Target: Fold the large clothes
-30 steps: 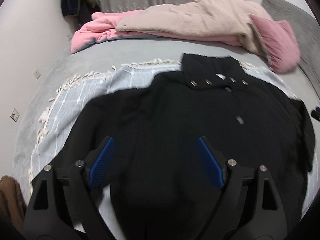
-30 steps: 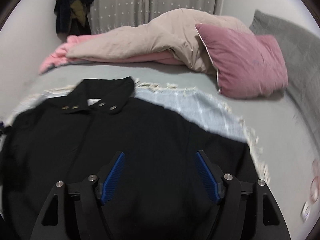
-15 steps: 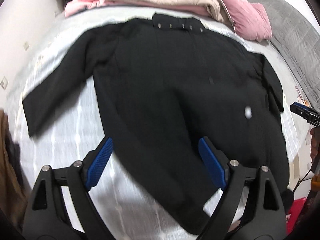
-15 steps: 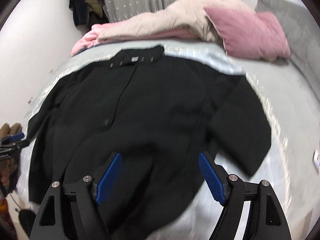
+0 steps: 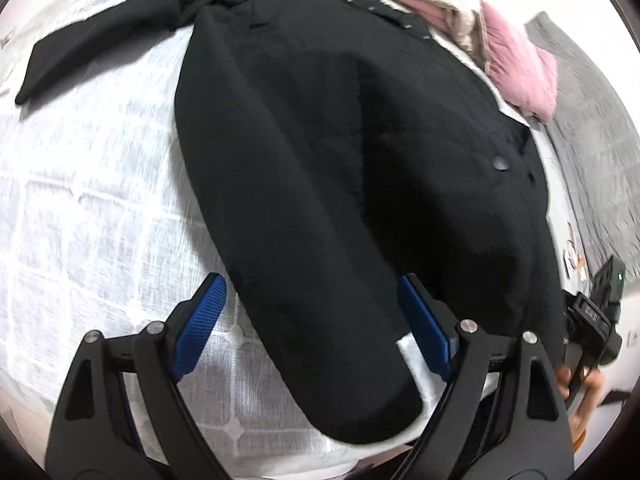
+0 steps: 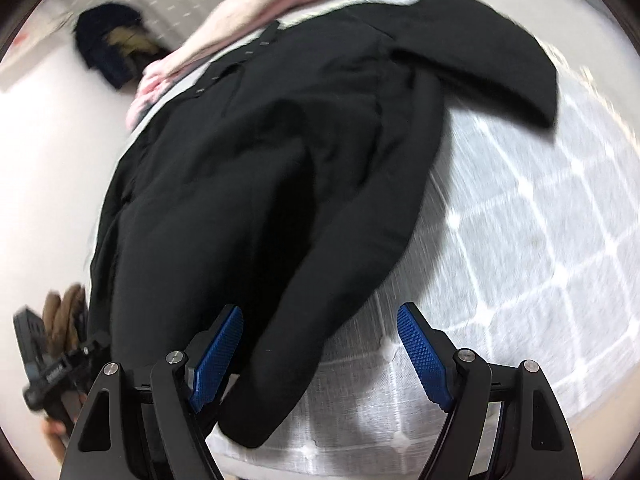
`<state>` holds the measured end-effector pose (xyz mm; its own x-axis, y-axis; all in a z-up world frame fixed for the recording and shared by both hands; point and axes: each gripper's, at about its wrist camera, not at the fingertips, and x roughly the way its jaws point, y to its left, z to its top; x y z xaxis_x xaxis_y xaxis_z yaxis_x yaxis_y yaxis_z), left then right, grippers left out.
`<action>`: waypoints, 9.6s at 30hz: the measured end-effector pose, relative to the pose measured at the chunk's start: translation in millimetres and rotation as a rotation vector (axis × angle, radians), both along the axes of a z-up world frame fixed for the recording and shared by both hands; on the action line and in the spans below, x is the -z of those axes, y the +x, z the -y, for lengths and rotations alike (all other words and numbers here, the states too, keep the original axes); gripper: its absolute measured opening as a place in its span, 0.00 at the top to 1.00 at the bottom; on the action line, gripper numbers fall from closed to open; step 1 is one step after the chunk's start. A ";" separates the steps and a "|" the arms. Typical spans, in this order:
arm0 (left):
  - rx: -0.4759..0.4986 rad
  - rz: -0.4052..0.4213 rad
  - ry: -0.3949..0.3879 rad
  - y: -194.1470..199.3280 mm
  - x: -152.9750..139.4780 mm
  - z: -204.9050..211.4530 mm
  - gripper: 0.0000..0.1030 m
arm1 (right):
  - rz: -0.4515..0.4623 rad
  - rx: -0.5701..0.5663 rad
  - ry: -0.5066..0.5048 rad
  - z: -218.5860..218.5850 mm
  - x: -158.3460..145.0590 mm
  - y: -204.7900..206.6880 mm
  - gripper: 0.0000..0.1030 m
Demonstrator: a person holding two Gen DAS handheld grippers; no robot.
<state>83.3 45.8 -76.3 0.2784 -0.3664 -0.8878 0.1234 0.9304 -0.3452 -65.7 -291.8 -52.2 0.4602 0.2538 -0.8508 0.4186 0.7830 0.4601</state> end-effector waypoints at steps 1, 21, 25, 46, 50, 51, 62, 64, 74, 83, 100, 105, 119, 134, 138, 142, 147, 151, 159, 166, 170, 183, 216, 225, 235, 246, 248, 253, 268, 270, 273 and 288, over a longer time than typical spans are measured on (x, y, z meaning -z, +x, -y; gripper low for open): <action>-0.003 -0.019 -0.006 -0.7 7.3 0.5 0.32 | -0.006 0.012 0.034 -1.3 5.5 -2.4 0.22; 0.034 -0.048 -0.013 -39.5 3.4 -105.4 0.89 | 0.049 0.117 -0.083 89.1 -18.6 -107.0 0.95; 0.035 -0.086 0.095 -36.9 23.3 -93.3 0.75 | -0.173 0.068 -0.177 80.1 40.1 -97.3 0.83; 0.250 0.080 0.174 14.5 34.5 -19.5 0.20 | -0.033 -0.060 -0.294 7.7 42.6 1.5 0.30; 0.369 -0.012 0.263 -11.1 30.4 -25.9 0.19 | -0.106 -0.028 -0.314 -1.9 44.2 -6.7 0.24; 0.376 -0.014 0.257 -14.1 24.7 -30.6 0.19 | -0.134 -0.016 -0.308 -4.7 43.0 -5.5 0.23; -0.316 0.128 0.025 82.2 -28.8 -170.3 0.19 | 0.017 -0.082 -0.162 -93.1 -2.8 78.7 0.22; -0.442 0.083 0.005 103.6 -15.1 -191.7 0.19 | 0.039 -0.093 -0.136 -104.8 -1.0 99.6 0.22; -0.794 0.079 0.131 142.8 25.2 -216.3 0.19 | 0.005 -0.207 -0.167 -135.4 50.3 171.3 0.22; -0.873 0.111 0.106 138.1 23.0 -180.3 0.19 | 0.046 -0.238 -0.193 -139.5 50.0 167.5 0.22; -0.872 0.349 0.158 224.5 -28.1 -211.6 0.82 | 0.057 -0.276 -0.254 -141.0 42.6 148.4 0.22; -0.844 0.565 0.258 209.8 -56.2 -223.7 0.71 | 0.057 -0.273 -0.259 -141.1 42.5 149.2 0.22; -0.973 0.619 0.441 185.8 -86.8 -198.9 0.19 | 0.056 -0.270 -0.279 -147.7 43.2 150.3 0.18; -0.713 0.291 0.611 252.3 36.1 -188.0 0.05 | 0.067 -0.274 -0.282 -132.6 37.2 148.5 0.15; -0.703 0.268 0.762 240.8 9.9 -195.9 0.05 | 0.088 -0.192 -0.363 -109.4 18.0 141.1 0.15; -0.657 0.301 0.639 212.4 -24.9 -182.6 0.05 | 0.109 -0.066 -0.457 -78.1 -1.2 130.0 0.15; -0.514 0.326 0.454 170.5 -62.4 -127.3 0.05 | 0.067 0.073 -0.649 -37.9 -9.5 118.0 0.15; -0.345 0.331 0.321 122.0 -74.3 -62.7 0.05 | 0.031 0.125 -0.675 -7.6 -5.6 122.1 0.15; -0.008 0.354 0.071 74.0 -40.0 58.8 0.04 | -0.039 0.024 -0.795 29.5 37.2 165.2 0.17; 0.047 0.324 0.070 75.9 5.0 74.6 0.04 | -0.064 -0.070 -0.822 73.5 16.6 156.5 0.93; 0.023 0.370 0.050 75.3 -2.8 69.7 0.04 | -0.065 -0.036 -0.941 108.2 -30.2 151.8 0.93; 0.046 0.404 0.088 71.9 4.1 77.5 0.04 | -0.186 0.644 -1.175 320.8 -135.7 131.4 0.42; 0.082 0.358 0.176 74.3 17.4 86.0 0.04 | -0.235 0.552 -0.765 289.3 38.5 77.8 0.45; 0.034 0.283 0.134 75.9 -7.3 68.5 0.04 | 0.006 0.453 -0.494 225.6 -21.2 57.2 0.32; -0.178 0.241 0.116 103.8 -44.0 -8.8 0.04 | 0.180 0.512 -0.354 123.3 -82.8 70.4 0.19; -0.451 0.175 -0.028 155.9 -29.7 -136.2 0.04 | 0.241 0.323 -0.283 19.3 -63.5 125.8 0.18; -0.517 0.168 -0.055 168.0 -19.3 -163.2 0.04 | 0.219 0.285 -0.294 11.5 -50.1 134.3 0.18; -0.671 0.162 -0.069 192.6 7.7 -208.1 0.04 | 0.165 0.225 -0.359 0.3 -25.7 142.1 0.18; -0.901 0.333 -0.154 207.9 -22.6 -252.3 0.91 | 0.127 0.171 -0.312 -10.6 -5.7 154.8 0.18; -0.837 0.413 -0.109 210.0 -49.8 -231.4 0.91 | 0.127 0.167 -0.312 -12.1 -4.9 155.6 0.18; -0.707 0.545 -0.116 210.7 -97.8 -191.7 0.92 | 0.133 0.158 -0.310 -13.6 -5.6 154.3 0.18; -0.020 0.593 -0.222 209.1 -134.0 57.8 0.92 | 0.151 0.154 -0.303 -14.3 -6.6 152.6 0.18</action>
<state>292.4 -12.0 57.7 0.7086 -0.5137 -0.4837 0.3360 0.8485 -0.4088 86.9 -277.4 -45.6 0.5994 -0.0815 -0.7963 0.4876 0.8261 0.2825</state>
